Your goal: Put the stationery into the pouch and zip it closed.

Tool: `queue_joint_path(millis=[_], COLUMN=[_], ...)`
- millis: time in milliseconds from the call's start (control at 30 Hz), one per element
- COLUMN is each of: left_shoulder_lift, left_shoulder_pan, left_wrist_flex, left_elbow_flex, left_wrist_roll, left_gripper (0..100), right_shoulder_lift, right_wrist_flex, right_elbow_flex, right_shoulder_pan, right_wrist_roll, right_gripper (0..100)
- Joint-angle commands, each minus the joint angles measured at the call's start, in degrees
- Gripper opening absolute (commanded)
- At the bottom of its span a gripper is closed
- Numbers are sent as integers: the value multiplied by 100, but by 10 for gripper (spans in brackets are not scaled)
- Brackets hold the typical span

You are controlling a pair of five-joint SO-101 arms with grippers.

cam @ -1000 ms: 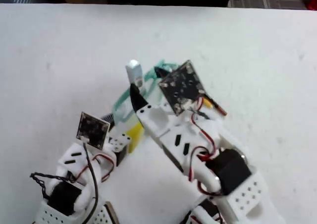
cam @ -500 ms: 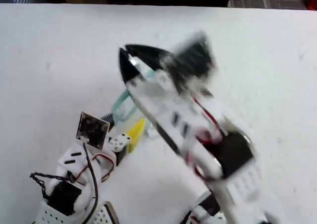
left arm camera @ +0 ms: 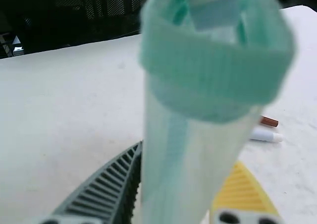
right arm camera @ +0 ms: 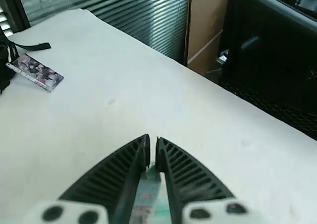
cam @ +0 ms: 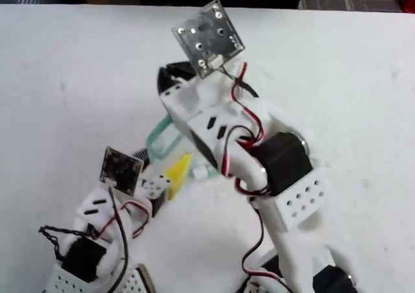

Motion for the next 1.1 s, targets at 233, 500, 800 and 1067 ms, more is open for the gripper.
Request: queue_joint_path(millis=[233, 500, 800, 1067], left_shoulder_lift=[-57, -57, -57, -57], left_shoulder_pan=[-40, -31, -40, -31], left_wrist_flex=[-141, -176, -176, -176], left_elbow_flex=[-185, -185, -185, -185], left_wrist_roll=[-44, -26, -26, -26], left_gripper=[215, 215, 215, 214], right_shoulder_lift=[-602, -769, -927, -1323], right_wrist_flex=[673, 1103, 963, 1024], right_elbow_flex=[-255, -229, 211, 211], right_shoulder_pan=[66, 57, -268, -347], right_wrist_roll=[62, 26, 62, 70], right_gripper=[17, 17, 18, 18])
